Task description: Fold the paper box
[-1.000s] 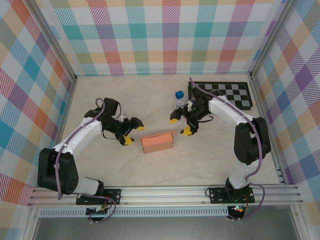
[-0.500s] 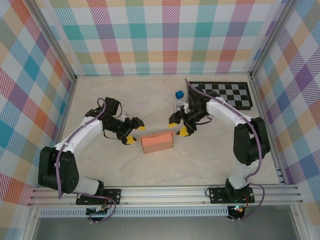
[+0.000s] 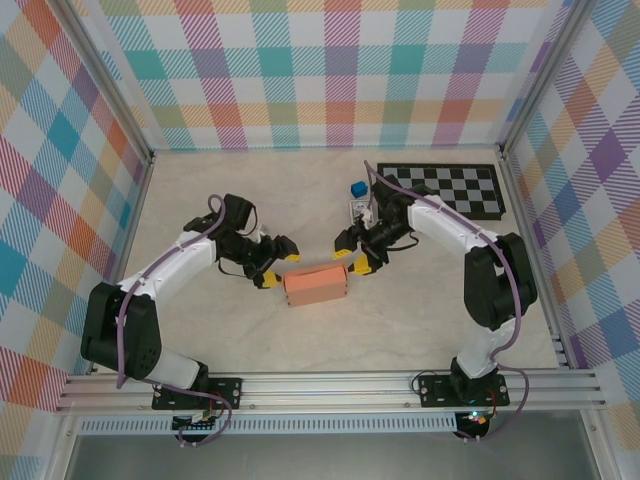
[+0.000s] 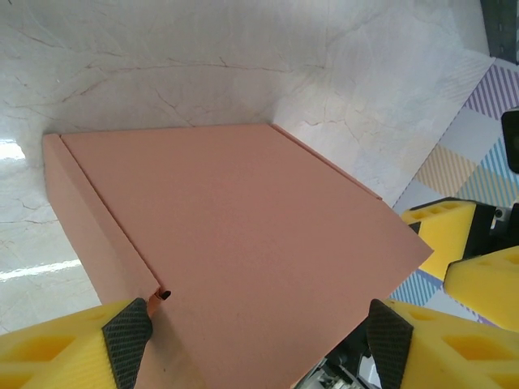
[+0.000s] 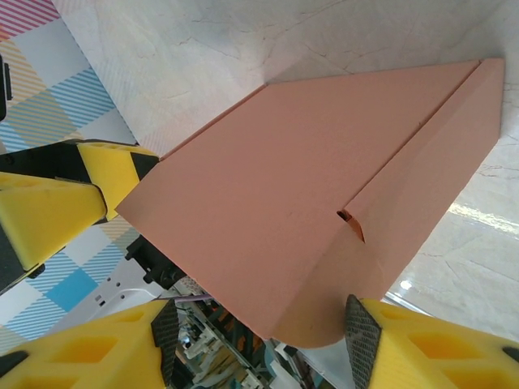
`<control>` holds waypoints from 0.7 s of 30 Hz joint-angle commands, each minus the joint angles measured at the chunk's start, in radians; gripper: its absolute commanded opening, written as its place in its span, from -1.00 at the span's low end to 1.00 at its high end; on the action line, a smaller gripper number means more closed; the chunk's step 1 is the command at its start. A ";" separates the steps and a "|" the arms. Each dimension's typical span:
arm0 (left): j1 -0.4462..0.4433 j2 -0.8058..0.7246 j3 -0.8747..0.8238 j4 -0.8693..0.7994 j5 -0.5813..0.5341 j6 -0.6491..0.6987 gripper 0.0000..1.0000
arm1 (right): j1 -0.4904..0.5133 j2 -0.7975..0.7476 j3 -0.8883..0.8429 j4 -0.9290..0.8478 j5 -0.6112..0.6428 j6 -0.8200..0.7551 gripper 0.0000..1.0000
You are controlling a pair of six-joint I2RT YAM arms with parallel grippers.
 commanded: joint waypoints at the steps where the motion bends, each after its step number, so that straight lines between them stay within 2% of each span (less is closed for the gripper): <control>1: -0.007 0.010 0.027 0.029 -0.006 -0.024 0.48 | 0.012 0.016 0.024 0.021 -0.031 0.034 0.14; 21: -0.019 0.021 0.027 0.068 -0.003 -0.061 0.46 | 0.030 0.037 0.017 0.038 -0.011 0.067 -0.09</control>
